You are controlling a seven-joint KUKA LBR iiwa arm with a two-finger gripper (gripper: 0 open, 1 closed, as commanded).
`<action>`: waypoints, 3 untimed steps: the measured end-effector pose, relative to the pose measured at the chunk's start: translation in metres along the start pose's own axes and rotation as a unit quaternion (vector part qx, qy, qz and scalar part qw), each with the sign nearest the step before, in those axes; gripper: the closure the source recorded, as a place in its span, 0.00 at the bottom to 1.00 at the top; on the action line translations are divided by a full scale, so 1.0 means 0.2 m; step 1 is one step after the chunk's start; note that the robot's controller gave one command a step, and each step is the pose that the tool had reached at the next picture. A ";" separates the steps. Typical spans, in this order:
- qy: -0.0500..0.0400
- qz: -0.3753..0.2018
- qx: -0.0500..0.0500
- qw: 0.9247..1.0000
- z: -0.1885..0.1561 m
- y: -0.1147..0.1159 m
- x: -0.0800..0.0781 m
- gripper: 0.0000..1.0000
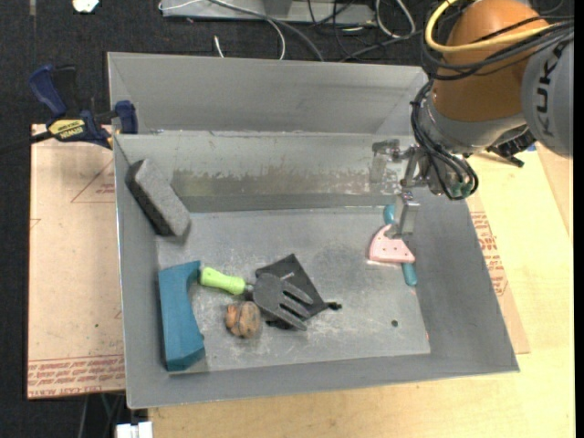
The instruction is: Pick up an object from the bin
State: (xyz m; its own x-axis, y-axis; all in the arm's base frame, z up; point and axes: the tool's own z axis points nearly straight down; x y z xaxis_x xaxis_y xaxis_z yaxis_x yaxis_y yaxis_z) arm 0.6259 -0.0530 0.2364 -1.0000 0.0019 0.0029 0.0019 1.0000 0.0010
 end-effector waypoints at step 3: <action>-0.004 -0.050 0.000 0.999 0.73 0.12 0.28 0.00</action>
Offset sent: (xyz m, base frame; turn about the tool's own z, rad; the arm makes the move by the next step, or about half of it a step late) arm -0.0291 0.0178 -0.1392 0.0179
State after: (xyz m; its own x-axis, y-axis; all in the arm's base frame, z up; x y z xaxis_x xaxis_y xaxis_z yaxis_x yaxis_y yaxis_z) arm 0.5704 -0.0297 0.0900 -0.9952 -0.0980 -0.0057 -0.0980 0.9952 0.0002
